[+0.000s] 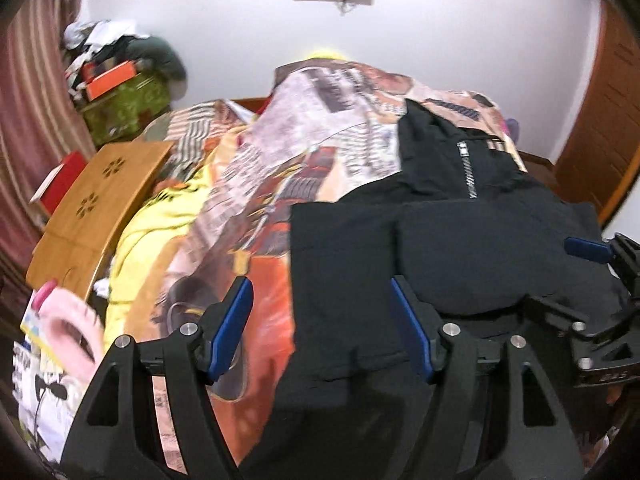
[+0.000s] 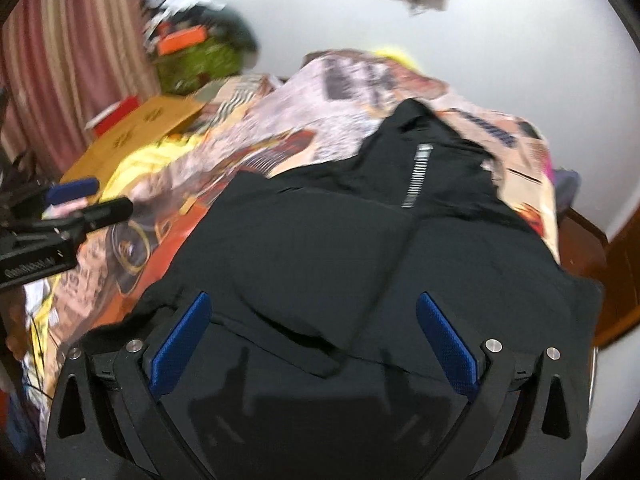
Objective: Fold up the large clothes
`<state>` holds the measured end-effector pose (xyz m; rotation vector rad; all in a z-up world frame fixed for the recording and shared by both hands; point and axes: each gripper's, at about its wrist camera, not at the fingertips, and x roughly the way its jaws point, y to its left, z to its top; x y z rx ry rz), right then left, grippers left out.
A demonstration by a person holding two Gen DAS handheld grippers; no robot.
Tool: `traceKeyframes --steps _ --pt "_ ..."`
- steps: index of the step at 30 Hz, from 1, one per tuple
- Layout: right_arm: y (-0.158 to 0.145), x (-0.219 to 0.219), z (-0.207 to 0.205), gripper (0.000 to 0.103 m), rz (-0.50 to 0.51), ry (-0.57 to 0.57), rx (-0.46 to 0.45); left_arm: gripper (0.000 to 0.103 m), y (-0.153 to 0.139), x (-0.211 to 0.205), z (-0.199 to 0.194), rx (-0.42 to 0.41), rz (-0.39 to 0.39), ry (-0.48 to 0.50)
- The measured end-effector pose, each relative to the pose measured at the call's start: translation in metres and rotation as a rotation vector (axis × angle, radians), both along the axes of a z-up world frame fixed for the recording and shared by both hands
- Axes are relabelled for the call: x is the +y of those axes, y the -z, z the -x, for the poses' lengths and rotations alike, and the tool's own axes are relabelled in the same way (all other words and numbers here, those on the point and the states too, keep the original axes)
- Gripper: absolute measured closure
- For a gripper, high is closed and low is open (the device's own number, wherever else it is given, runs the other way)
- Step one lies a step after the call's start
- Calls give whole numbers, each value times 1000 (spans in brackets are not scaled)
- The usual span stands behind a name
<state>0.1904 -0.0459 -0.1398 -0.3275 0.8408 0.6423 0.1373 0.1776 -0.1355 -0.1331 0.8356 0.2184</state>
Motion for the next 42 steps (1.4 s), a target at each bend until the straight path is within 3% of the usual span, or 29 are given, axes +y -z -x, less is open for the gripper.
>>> traceKeyframes --steps 8,13,16,18,22,28,36,42 --pt "51 62 -12 17 138 -107 102 35 16 24 11 22 23 -53" --pt "73 81 -20 19 238 -103 80 35 20 28 12 27 26 -66" --pt "75 81 -20 27 263 -112 46 35 23 30 11 31 26 -68" --pt "73 80 -22 50 263 -110 37 35 24 29 10 33 24 -67" --pt "69 78 -27 78 237 -104 50 35 24 27 9 34 28 -62" --pt "31 51 -29 83 109 -47 28 35 22 18 5 33 18 -45" --pt "-41 -19 -28 85 -64 61 -69 34 13 -4 -2 20 0 -7" --pt "-50 -71 -32 85 -112 173 -92 34 8 -24 -5 14 -20 21"
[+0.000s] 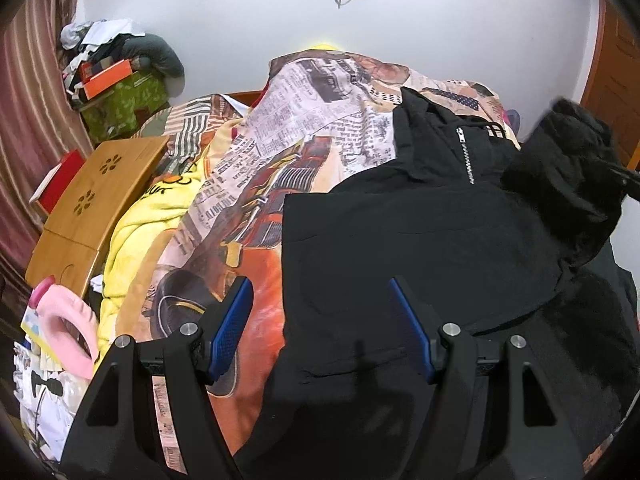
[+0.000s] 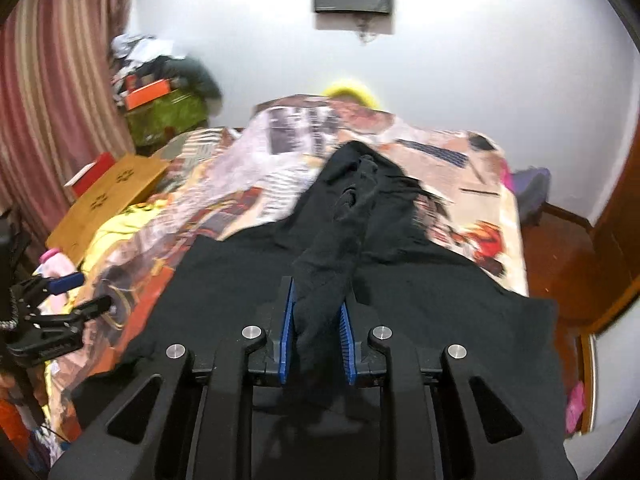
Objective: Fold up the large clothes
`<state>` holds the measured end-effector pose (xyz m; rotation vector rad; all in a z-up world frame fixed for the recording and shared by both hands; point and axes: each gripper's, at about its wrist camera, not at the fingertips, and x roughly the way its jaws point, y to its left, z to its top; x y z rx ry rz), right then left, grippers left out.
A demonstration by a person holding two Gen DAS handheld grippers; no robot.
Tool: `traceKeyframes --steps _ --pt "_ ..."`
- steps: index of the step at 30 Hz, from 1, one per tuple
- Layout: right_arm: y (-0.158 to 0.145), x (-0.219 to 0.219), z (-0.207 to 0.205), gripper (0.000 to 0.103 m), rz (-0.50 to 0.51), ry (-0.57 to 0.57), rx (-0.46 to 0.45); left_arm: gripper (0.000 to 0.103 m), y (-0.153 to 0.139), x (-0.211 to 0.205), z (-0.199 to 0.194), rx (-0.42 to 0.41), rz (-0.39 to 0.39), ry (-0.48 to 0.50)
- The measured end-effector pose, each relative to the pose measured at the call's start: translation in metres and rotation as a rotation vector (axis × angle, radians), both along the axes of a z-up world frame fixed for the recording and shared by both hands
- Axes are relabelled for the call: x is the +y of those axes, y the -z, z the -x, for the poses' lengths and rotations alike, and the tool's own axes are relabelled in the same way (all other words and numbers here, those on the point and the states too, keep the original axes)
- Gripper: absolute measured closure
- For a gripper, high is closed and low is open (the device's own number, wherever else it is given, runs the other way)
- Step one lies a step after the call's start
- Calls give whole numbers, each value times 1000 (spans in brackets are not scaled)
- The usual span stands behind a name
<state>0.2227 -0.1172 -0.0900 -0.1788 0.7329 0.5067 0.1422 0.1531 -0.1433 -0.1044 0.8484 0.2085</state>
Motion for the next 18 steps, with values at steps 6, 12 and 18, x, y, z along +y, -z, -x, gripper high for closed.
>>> traceKeyframes --steps 6,12,18 --pt "37 -50 -11 85 -72 112 132 34 -3 -16 -5 10 -3 28" --pt "71 -73 -12 85 -102 162 248 35 1 -34 -9 31 -11 62" --pt "70 -97 -6 77 -126 200 252 34 7 -50 -14 49 -8 95"
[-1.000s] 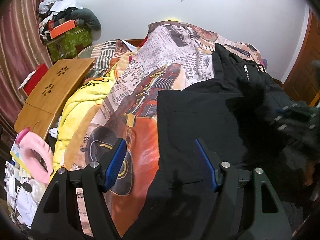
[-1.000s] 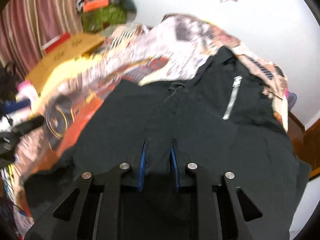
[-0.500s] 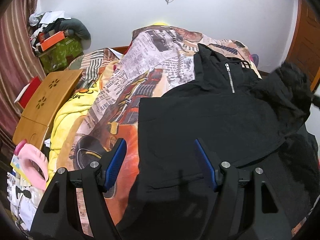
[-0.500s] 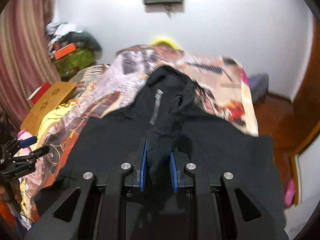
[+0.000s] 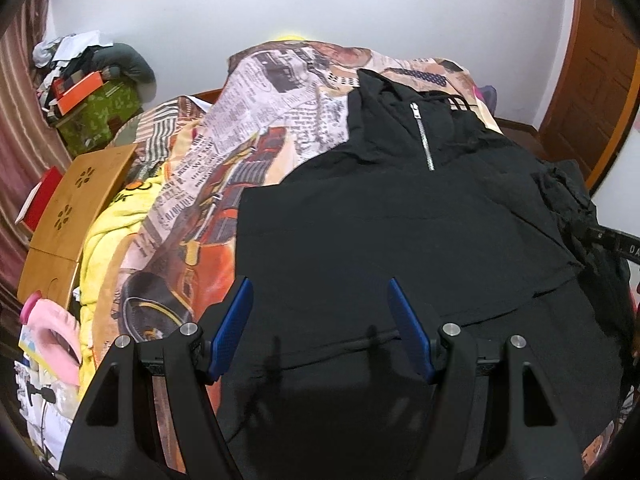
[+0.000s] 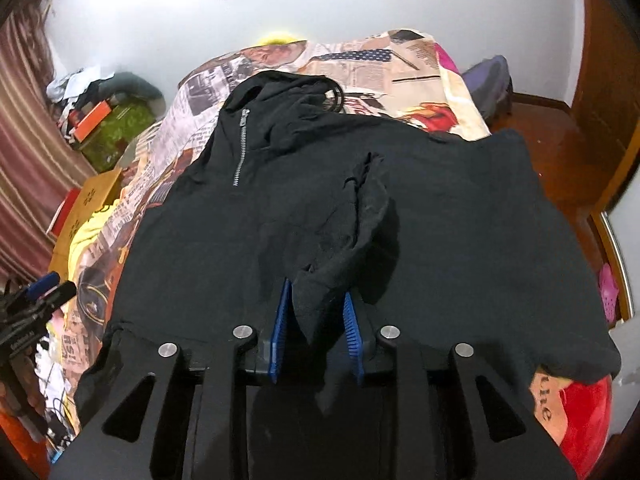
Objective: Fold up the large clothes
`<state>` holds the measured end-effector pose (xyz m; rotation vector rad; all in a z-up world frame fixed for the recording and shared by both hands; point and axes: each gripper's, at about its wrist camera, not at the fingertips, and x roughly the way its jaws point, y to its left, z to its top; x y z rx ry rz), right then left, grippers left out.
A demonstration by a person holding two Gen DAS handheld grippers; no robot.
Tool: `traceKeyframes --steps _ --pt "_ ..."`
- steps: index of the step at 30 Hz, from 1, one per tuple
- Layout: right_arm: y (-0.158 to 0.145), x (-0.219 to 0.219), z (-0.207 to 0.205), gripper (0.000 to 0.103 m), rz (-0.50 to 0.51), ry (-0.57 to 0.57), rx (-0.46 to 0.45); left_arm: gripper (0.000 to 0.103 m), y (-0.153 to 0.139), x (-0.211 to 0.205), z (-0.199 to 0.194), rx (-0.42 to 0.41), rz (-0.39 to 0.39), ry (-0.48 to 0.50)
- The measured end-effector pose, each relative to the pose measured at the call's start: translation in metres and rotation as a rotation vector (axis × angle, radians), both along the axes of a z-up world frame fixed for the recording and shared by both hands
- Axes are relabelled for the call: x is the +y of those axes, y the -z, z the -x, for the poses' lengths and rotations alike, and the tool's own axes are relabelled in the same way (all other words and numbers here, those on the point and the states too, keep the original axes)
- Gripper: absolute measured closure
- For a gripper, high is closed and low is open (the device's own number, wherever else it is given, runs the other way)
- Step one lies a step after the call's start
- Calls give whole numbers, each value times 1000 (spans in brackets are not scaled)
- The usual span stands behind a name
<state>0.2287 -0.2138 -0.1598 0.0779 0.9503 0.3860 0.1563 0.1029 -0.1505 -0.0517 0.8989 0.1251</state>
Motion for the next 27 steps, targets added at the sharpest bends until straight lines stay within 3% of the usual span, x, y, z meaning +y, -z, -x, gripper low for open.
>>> traceKeyframes --steps 10,15,17,23,27 --pt "-23 -51 15 72 -5 103 -19 34 3 -26 -13 10 11 44" --pt "-43 -90 27 48 -24 228 -79 34 -2 -39 -19 -1 11 65" --pt "-50 -111 33 43 -33 291 -99 34 -5 -44 -21 -7 12 73" --pt "-54 -168 42 35 -56 479 -110 34 -10 -61 -28 -17 13 94" --pt "-38 -202 41 35 -113 578 -64 34 -9 -73 -33 -13 11 113"
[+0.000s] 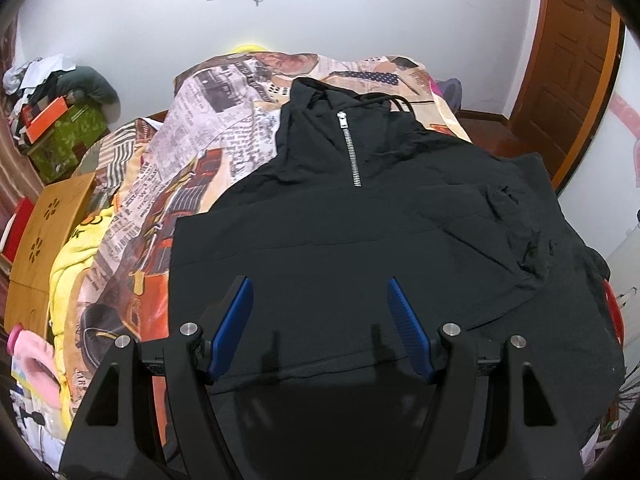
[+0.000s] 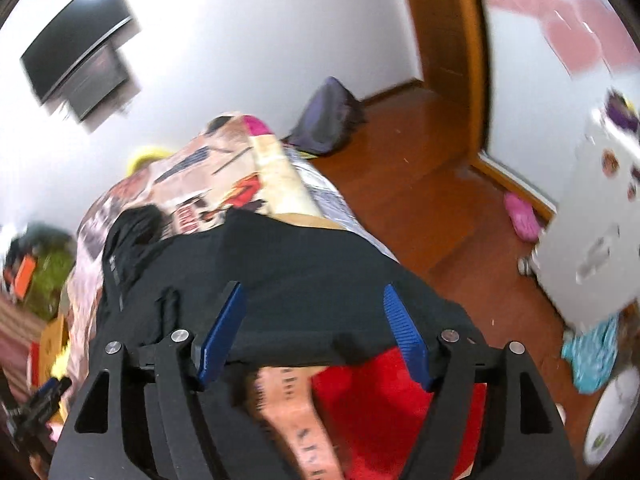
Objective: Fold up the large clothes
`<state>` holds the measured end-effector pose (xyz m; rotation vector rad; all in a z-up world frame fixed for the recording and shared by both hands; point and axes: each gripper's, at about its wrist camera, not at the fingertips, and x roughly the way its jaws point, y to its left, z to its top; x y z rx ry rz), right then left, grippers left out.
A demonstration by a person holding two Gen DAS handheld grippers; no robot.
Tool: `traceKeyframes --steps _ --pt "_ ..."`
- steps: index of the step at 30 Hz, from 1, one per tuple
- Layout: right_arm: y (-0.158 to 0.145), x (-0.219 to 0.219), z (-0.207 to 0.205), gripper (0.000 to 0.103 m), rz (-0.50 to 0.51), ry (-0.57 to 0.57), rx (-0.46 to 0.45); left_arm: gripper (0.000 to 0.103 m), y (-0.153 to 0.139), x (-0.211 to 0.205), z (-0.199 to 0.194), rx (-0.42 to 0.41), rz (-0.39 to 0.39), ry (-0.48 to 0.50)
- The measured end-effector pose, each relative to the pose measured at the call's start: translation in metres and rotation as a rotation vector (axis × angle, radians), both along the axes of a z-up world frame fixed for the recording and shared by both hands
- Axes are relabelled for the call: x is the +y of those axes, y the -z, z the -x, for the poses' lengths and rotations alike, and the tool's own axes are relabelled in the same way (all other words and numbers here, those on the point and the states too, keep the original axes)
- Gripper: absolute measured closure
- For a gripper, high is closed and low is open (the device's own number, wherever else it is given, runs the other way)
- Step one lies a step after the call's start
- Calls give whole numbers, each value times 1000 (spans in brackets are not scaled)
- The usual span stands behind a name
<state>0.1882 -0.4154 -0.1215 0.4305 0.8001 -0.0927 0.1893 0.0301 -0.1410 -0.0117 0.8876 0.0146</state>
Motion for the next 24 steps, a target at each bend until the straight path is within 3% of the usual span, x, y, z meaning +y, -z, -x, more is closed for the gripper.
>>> traceKeyframes --steps 13,20,24 --pt "104 -46 -19 35 -426 100 226 34 12 -18 -12 39 3 14" --pt "121 -67 -32 35 -528 146 211 34 14 -17 -15 46 17 2" --pt "127 -74 -45 35 -504 181 235 34 13 -15 -13 43 27 -4"
